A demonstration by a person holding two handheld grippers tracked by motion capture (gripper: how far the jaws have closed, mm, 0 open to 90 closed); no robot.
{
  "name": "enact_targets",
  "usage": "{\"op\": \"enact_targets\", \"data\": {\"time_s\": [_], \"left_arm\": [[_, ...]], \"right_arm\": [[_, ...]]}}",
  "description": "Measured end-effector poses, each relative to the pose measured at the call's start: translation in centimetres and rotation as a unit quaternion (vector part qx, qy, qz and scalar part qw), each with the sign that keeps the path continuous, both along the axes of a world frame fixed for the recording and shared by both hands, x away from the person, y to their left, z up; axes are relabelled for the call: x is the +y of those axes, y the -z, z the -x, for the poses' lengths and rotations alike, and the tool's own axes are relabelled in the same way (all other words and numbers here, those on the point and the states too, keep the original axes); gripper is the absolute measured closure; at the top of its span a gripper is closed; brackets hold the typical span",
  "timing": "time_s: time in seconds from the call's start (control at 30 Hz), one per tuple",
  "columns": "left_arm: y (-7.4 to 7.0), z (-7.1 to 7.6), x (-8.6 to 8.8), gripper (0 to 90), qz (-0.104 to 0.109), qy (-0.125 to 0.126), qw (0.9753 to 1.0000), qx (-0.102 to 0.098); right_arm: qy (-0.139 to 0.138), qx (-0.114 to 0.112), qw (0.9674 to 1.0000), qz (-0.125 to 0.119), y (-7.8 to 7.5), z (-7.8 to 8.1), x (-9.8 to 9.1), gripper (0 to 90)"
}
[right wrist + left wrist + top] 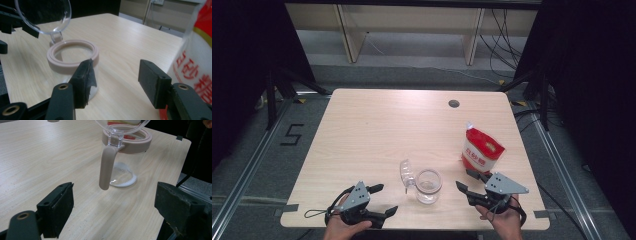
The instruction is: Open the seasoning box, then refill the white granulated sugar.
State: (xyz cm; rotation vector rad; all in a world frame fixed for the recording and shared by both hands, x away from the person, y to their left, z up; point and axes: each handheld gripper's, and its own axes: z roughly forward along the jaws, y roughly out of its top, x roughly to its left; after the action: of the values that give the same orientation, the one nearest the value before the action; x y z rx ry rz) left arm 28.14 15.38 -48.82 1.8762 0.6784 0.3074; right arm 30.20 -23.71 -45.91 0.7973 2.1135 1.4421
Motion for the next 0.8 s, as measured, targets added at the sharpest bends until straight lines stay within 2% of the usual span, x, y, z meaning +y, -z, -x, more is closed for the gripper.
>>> {"op": "enact_targets", "data": {"time_s": [0.1,0.17,0.2,0.23,0.27,0.3,0.33,0.4,0.43,0.47,0.5,0.53,0.57,0.6,0.67,0.73,0.77,0.8], "left_arm": [[-0.1,0.0,0.1,15.4,-0.012,0.000,0.9999,-0.007],[-0.1,0.0,0.1,15.4,0.002,-0.009,1.0000,0.001],[-0.1,0.0,0.1,15.4,0.004,-0.009,0.9999,0.003],[-0.1,0.0,0.2,15.4,-0.002,-0.014,0.9999,0.002],[-0.1,0.0,0.2,15.4,0.002,-0.015,0.9999,0.004],[-0.1,-0.1,0.3,15.4,-0.006,-0.010,0.9999,-0.002],[-0.1,-0.1,0.3,15.4,-0.003,-0.012,0.9999,-0.002],[-0.1,0.0,0.3,15.4,-0.003,-0.017,0.9998,0.002],[-0.1,0.0,0.2,15.4,0.001,-0.018,0.9998,0.003],[-0.1,0.0,0.2,15.4,0.001,-0.018,0.9998,0.004],[-0.1,-0.2,0.3,15.4,-0.004,-0.009,0.9999,-0.003],[0.0,-0.1,0.2,15.4,-0.001,-0.019,0.9998,0.004],[0.1,-0.1,0.2,15.4,0.003,-0.019,0.9998,0.004],[0.1,-0.1,0.2,15.4,0.001,-0.017,0.9998,0.005],[0.0,-0.1,0.2,15.4,-0.002,-0.016,0.9999,0.004],[0.0,-0.1,0.1,15.4,0.002,-0.017,0.9999,0.004],[0.1,-0.2,0.1,15.4,0.002,-0.017,0.9998,0.004],[0.0,-0.2,0.2,15.4,-0.004,-0.018,0.9998,0.006]], "right_arm": [[0.007,-0.001,1.0000,0.006,0.3,0.3,-0.8,42.7],[0.013,0.012,0.9998,0.006,0.4,0.6,-1.1,40.3],[0.016,0.004,0.9998,0.007,0.5,0.6,-1.4,39.6],[0.020,0.015,0.9997,0.001,0.6,0.8,-1.6,39.6],[0.029,0.017,0.9994,-0.002,0.7,1.0,-2.3,38.7],[0.029,0.017,0.9994,-0.002,0.7,1.0,-2.3,38.7],[0.030,0.020,0.9993,-0.001,0.6,1.1,-2.6,38.5],[0.045,0.020,0.9988,-0.004,0.7,1.3,-3.1,38.4],[0.049,0.010,0.9987,-0.004,0.7,1.4,-3.3,38.2],[0.060,0.026,0.9979,-0.004,0.6,1.6,-3.5,37.3],[0.063,0.022,0.9978,-0.003,0.7,1.6,-3.7,36.7],[0.062,0.012,0.9980,0.004,0.7,1.4,-4.0,36.2],[0.074,0.030,0.9968,-0.005,0.8,1.6,-4.0,35.7],[0.079,0.024,0.9966,-0.005,0.9,1.5,-4.1,35.1],[0.077,0.026,0.9967,-0.002,0.9,1.3,-4.5,34.5],[0.082,0.012,0.9965,0.007,0.9,1.1,-4.9,33.8],[0.084,0.014,0.9963,0.009,0.9,1.0,-5.0,32.4],[0.097,0.029,0.9948,-0.004,1.0,1.1,-5.0,31.3]]}}
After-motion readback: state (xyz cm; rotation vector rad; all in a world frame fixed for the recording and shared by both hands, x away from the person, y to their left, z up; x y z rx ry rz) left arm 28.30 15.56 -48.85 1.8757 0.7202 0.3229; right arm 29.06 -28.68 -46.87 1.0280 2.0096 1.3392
